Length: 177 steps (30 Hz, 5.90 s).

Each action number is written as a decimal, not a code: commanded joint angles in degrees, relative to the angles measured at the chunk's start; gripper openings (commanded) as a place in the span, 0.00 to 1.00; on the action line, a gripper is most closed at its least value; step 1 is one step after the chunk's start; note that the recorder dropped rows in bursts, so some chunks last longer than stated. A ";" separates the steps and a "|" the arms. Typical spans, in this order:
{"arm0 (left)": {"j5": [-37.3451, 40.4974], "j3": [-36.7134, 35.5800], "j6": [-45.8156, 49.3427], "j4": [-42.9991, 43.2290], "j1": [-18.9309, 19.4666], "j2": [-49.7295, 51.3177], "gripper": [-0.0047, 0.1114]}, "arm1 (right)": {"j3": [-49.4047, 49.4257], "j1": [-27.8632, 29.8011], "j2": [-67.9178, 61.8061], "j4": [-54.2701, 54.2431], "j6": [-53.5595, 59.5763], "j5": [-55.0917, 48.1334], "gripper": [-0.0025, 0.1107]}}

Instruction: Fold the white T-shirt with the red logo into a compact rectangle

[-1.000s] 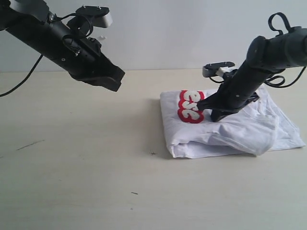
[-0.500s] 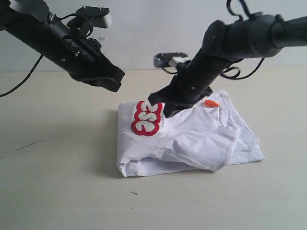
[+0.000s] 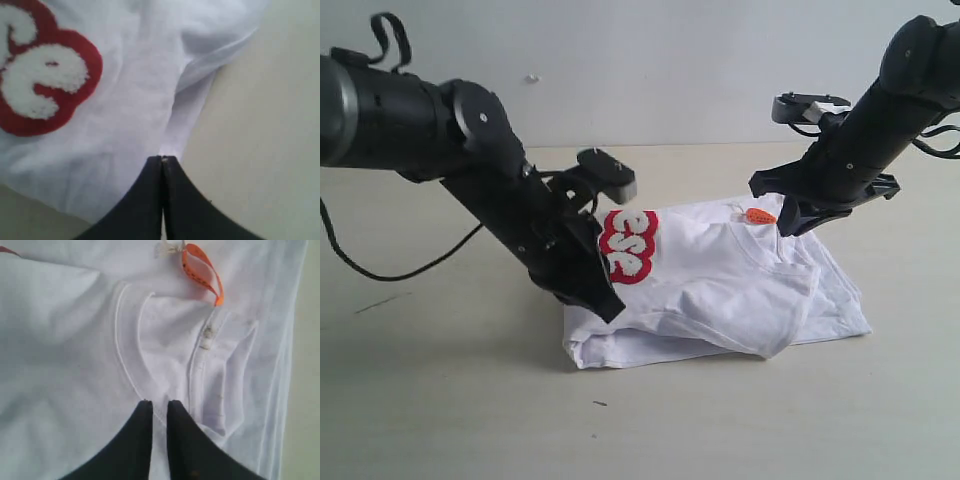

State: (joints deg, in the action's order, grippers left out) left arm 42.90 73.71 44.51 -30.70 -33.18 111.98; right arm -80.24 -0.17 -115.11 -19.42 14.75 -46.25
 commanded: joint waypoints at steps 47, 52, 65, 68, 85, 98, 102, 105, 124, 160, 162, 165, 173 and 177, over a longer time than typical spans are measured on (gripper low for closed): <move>-2.24 -0.27 -13.19 14.88 3.38 -11.69 0.04 | 0.97 1.85 -4.12 -4.12 8.37 4.63 0.02; -2.62 -0.27 -13.19 14.88 3.38 -11.61 0.04 | 0.97 1.85 0.70 -4.12 12.41 11.19 0.02; -4.03 -0.27 -13.16 14.99 3.38 -11.42 0.04 | 0.97 1.85 7.60 10.57 4.46 20.37 0.02; -4.03 -0.27 -13.16 14.99 3.38 -11.42 0.04 | 0.97 1.85 9.54 17.48 -1.18 19.53 0.02; -3.67 -0.27 -13.47 14.99 3.38 -11.42 0.04 | 0.97 1.85 3.98 64.73 -38.39 4.08 0.12; -3.78 -0.27 -13.44 14.78 3.38 -11.42 0.04 | -0.08 1.85 2.18 47.92 -29.54 7.55 0.28; -3.59 -0.27 -13.44 14.30 3.38 -11.42 0.04 | -0.08 1.85 0.77 24.81 -8.40 8.36 0.10; -3.16 -0.27 -13.44 13.93 3.38 -11.42 0.04 | -0.08 1.85 -1.47 16.30 -2.62 8.22 0.02; -2.79 -0.27 -13.33 13.54 3.38 -11.42 0.04 | -4.14 -11.86 -9.73 2.64 10.69 0.87 0.02; -8.65 10.32 10.83 -14.62 -1.54 11.19 0.04 | -3.02 -3.80 -9.52 14.93 -2.91 3.30 0.02; -11.02 13.01 12.23 -14.72 -3.02 10.96 0.04 | -3.02 -3.80 -9.51 14.92 -2.91 3.57 0.02; -18.41 13.27 12.11 -14.63 -3.56 13.28 0.04 | -3.02 -3.80 -8.89 14.92 -2.91 3.40 0.02; -5.26 13.52 -4.76 5.78 0.05 16.77 0.04 | -3.02 -3.80 -7.88 14.92 -2.91 5.79 0.02; 2.59 13.52 -9.00 13.43 -0.19 17.70 0.04 | -3.02 -3.80 -7.86 14.92 -2.91 5.45 0.02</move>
State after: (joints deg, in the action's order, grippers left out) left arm 37.62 87.72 38.81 -24.06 -33.41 128.55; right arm -83.63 -4.22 -123.17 -4.70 11.84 -41.33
